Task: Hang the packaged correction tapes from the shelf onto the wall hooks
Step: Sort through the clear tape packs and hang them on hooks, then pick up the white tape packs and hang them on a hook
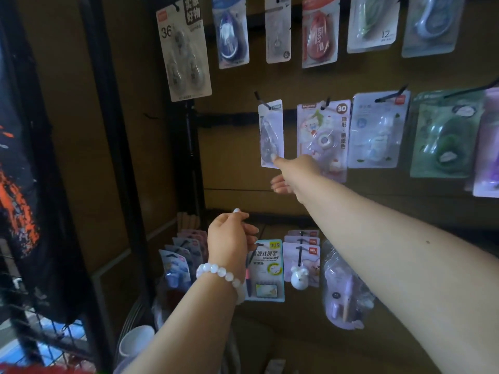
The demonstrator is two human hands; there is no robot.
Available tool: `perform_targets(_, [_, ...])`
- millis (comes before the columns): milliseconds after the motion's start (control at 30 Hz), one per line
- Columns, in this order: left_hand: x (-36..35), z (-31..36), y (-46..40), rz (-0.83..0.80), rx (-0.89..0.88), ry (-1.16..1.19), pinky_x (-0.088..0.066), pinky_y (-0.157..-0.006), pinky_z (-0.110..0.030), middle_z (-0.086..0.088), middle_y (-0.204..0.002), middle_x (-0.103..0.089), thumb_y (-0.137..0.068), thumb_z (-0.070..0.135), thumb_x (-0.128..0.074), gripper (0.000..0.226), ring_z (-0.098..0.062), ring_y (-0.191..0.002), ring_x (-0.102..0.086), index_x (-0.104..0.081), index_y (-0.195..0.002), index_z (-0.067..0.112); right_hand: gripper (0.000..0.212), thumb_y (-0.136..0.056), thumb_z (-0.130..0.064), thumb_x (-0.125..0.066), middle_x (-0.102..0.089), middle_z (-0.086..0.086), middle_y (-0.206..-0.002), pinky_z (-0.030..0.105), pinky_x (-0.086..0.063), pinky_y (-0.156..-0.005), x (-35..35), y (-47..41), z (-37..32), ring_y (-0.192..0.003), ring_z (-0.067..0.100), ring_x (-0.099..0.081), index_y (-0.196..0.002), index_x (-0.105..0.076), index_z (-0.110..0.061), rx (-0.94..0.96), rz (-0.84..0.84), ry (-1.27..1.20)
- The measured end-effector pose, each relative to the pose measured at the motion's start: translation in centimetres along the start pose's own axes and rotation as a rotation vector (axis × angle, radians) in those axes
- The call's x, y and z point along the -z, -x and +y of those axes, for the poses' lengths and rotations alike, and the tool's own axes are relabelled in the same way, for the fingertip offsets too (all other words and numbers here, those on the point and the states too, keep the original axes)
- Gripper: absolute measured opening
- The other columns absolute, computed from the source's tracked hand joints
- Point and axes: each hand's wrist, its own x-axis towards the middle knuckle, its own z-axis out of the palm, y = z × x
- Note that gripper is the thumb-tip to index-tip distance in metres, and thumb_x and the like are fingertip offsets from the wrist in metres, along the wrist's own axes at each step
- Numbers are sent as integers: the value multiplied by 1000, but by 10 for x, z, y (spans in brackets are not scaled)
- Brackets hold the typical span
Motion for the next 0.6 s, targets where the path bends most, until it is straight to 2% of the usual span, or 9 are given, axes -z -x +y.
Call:
perform_targets(67, [3,-8,3,11,16,-23,-39,-42,-24,1,-43,-54,-102,19,-50,22,-8,-32,-43,-60,-84,11,48,-92,-41,-57,-63,8,-65,19,-50,-38,5,16,10,-47,15,-59,-102,-60,5,17,24,-43])
perform_targets(133, [7,-18,10,32,28,-49,-41,-41,-22,-1,-48,-55,-101,20,-49,21,-8,-33,-44,-61,-86,11,38,-93,-38,-57,-64,7,-62,17,-44,-33,12,37,22,-44,13,-57,-90,-60,0,57,27,-99])
perform_targets(233, [16,-33,23,53,34,-68,-43,-39,-20,-3,-57,-55,-101,19,-47,23,-8,-34,-45,-60,-83,12,24,-93,-33,-58,-65,5,-60,18,-41,-36,23,77,45,-43,12,-57,-84,-57,-11,135,-37,-160])
perform_targets(367, [33,-68,36,49,79,-118,-43,-39,-21,-7,-59,-55,-100,12,-46,22,-14,-43,-45,-57,-82,9,24,-93,-29,-58,-64,3,-56,21,-42,-41,27,123,98,-44,11,-57,-84,-62,-7,178,-74,-107])
perform_targets(500, [52,-120,46,46,168,-205,-41,-40,-22,-2,-46,-57,-97,11,-51,20,-13,-36,-45,-59,-78,8,22,-93,-22,-57,-61,3,-50,20,-36,-36,21,146,169,-40,15,-53,-80,-60,-5,47,-111,-91])
perform_targets(600, [65,-158,54,65,279,-231,-40,-43,-24,-5,-48,-57,-98,14,-53,20,-15,-37,-45,-59,-80,8,24,-93,-24,-57,-60,2,-48,19,-34,-35,17,147,224,-37,13,-51,-76,-61,-7,-86,-157,-55])
